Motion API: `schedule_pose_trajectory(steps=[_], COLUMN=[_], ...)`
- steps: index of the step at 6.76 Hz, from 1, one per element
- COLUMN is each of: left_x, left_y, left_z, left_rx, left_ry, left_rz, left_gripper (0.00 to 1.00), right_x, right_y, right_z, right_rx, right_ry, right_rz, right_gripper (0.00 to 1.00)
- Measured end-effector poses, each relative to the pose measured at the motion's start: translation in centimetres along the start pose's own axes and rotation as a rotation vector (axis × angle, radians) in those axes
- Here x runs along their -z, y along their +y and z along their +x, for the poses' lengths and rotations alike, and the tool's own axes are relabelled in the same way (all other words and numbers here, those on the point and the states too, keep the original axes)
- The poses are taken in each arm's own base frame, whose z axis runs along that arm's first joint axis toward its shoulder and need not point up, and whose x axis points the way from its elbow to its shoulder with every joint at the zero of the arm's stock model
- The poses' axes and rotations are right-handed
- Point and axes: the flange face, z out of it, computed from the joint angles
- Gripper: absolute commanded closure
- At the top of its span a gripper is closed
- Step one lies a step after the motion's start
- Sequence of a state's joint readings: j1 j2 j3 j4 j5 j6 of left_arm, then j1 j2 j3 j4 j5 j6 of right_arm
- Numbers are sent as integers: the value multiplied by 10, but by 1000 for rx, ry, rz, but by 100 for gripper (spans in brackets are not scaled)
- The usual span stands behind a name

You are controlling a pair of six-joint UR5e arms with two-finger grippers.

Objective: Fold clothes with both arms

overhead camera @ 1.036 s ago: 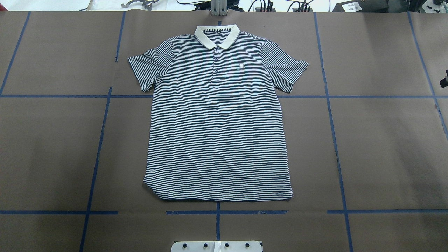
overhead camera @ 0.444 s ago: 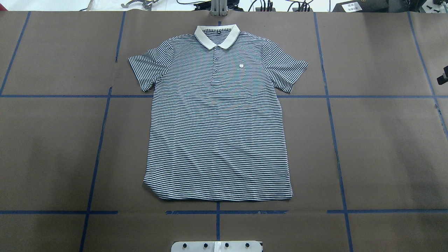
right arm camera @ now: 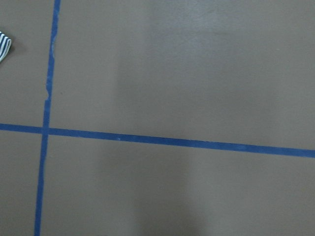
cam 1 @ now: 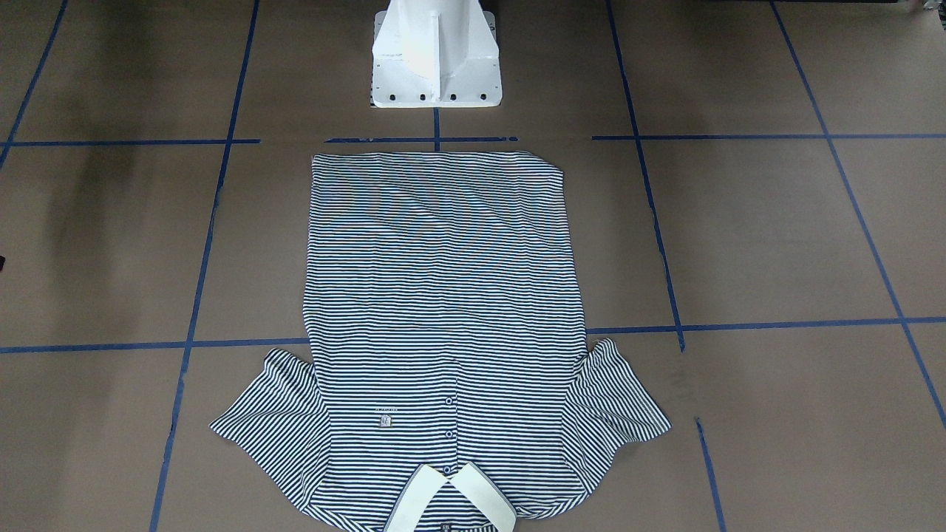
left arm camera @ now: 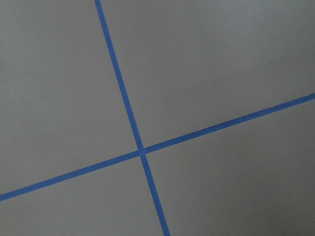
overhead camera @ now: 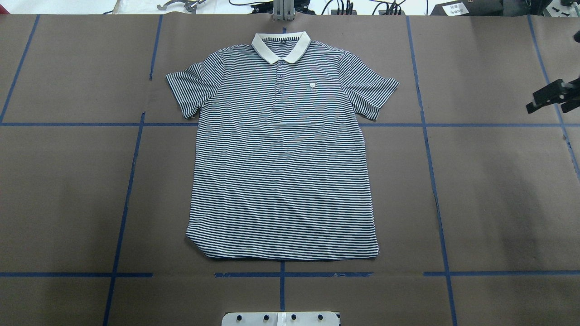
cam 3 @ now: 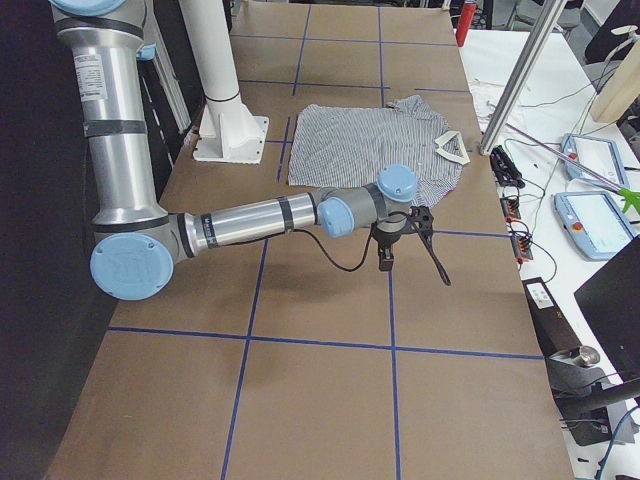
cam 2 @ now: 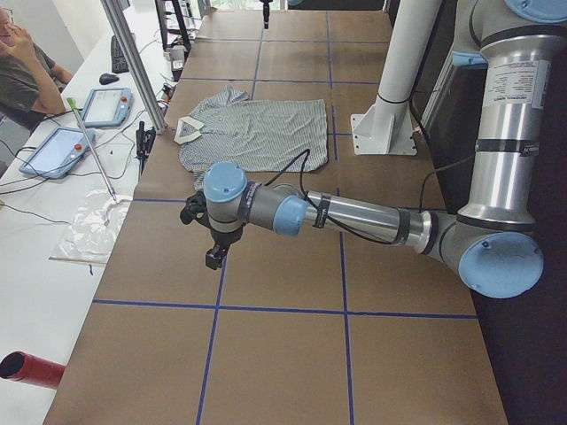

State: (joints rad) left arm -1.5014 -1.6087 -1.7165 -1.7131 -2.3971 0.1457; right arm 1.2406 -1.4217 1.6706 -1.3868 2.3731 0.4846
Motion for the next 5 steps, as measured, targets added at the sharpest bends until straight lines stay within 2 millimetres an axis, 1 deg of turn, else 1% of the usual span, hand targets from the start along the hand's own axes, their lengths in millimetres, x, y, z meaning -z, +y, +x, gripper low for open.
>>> schedule_pose_trajectory(steps=[2,3,4,5], left_x=[0,0,-2,-3], left_y=[1,2,4,7], left_z=[8,9,9,9], left_rx=[-42,-62,-78,-83], left_ry=[56,68,75,91], left_rz=[39,56,70,76], left_gripper=[0,0,0,0], right_x=[-39,-62,-85,-106], right_y=[-47,-68,-88,-112], right_z=[-108,-147,-163,-172], right_rx=[-85,-136,-204,-283], right_ry=[-10,-12,-36,-61], right_rz=[52,119,196,245], right_gripper=[1,5,8,14])
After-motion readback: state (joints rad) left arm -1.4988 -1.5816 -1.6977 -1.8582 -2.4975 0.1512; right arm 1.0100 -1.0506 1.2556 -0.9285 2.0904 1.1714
